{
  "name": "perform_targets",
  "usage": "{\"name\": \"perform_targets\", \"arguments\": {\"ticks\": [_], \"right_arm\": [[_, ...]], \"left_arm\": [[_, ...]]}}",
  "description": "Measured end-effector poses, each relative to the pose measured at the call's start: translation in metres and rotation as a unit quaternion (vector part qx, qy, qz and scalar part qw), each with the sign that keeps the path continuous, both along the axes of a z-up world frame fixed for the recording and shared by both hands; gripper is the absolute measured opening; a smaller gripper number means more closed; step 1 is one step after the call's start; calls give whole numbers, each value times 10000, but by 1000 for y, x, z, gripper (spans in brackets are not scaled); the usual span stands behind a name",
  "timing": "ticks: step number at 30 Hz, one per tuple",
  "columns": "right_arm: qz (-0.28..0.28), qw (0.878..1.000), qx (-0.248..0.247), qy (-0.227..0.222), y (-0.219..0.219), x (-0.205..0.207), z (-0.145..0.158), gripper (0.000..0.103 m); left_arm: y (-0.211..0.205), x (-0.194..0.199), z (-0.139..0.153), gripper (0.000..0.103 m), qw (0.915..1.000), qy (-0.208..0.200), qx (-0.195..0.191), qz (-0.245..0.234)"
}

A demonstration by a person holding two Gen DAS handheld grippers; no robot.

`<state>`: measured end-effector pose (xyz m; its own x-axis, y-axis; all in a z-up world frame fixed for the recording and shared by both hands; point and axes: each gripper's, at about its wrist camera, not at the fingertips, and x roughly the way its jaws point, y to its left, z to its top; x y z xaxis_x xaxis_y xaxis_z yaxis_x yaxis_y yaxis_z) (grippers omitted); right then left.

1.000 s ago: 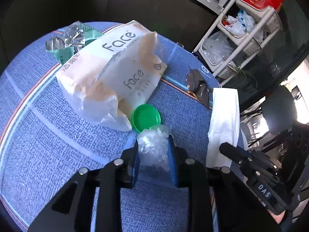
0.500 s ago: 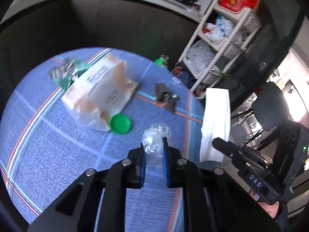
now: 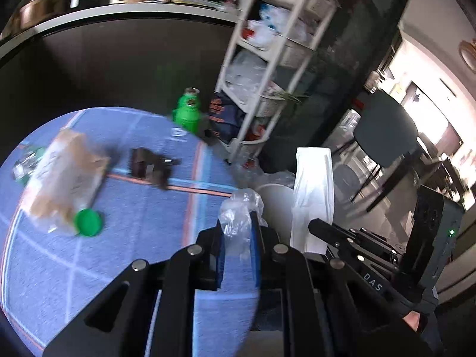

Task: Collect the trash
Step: 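Grasp the clear plastic wrap with the left tool while the right tool grasps the white paper towel, then carry the plastic wrap and paper towel over the white bin and open both tools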

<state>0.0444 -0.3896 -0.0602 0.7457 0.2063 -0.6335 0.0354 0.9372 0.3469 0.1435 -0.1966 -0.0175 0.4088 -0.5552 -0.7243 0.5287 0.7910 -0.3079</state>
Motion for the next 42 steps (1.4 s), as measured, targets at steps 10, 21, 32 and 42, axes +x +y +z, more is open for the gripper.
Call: {"name": "perform_targets", "arguments": {"ticks": [10,21,32,42], "right_arm": [[-742,9964,322,253,-67,-20,-39,2],[-1056,9902,554,734,-113,-15,-97,2],[-1076,9860,636,1102,-136,11,-143,3],[-899,9896,-23,1119,-131,21,-154,50]], "left_arm": [[-80,7,-22,15,9976,149,184,-645],[-152,28,-73,15,9920,601,384,-1040],[-188,47,-127,16,9870,888,643,-1176],[-198,50,-135,59,9899,547,805,-1034]]}}
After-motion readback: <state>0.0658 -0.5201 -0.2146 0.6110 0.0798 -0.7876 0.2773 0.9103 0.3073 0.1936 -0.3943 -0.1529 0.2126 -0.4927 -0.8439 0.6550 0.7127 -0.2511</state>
